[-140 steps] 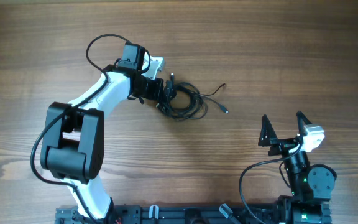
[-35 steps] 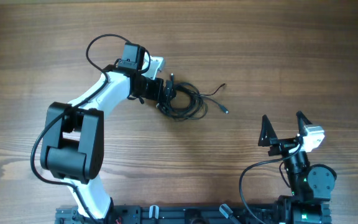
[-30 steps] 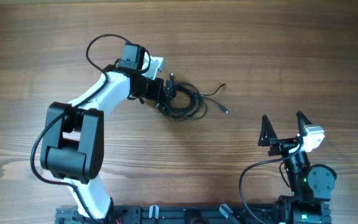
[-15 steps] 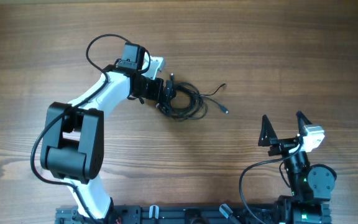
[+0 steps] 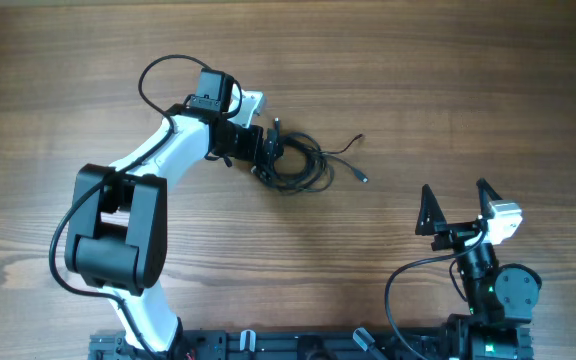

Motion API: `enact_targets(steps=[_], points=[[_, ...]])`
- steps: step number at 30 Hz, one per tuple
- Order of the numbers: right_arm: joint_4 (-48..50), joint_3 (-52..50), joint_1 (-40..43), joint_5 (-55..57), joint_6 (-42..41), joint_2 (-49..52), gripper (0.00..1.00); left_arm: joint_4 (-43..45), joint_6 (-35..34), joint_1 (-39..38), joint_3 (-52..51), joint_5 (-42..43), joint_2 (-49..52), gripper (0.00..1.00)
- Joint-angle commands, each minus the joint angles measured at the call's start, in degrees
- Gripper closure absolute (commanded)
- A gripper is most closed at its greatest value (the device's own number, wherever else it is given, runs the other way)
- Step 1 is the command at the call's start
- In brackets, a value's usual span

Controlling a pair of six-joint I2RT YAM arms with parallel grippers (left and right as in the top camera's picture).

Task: Untangle cables
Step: 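Hold the cable loops with the left gripper above the bundle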

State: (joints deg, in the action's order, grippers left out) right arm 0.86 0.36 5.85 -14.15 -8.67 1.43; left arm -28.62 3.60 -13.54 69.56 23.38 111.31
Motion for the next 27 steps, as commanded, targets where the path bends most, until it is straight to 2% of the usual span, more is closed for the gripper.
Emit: enact_targets(steps=[1, 27], points=[[0.3, -0.1, 0.1, -0.7, 0.6, 0.0, 0.00, 0.2, 0.3, 0.2, -0.7, -0.5, -1.8, 0.00], [0.3, -0.1, 0.1, -0.7, 0.6, 0.0, 0.00, 0.2, 0.3, 0.2, -0.7, -0.5, -1.8, 0.00]])
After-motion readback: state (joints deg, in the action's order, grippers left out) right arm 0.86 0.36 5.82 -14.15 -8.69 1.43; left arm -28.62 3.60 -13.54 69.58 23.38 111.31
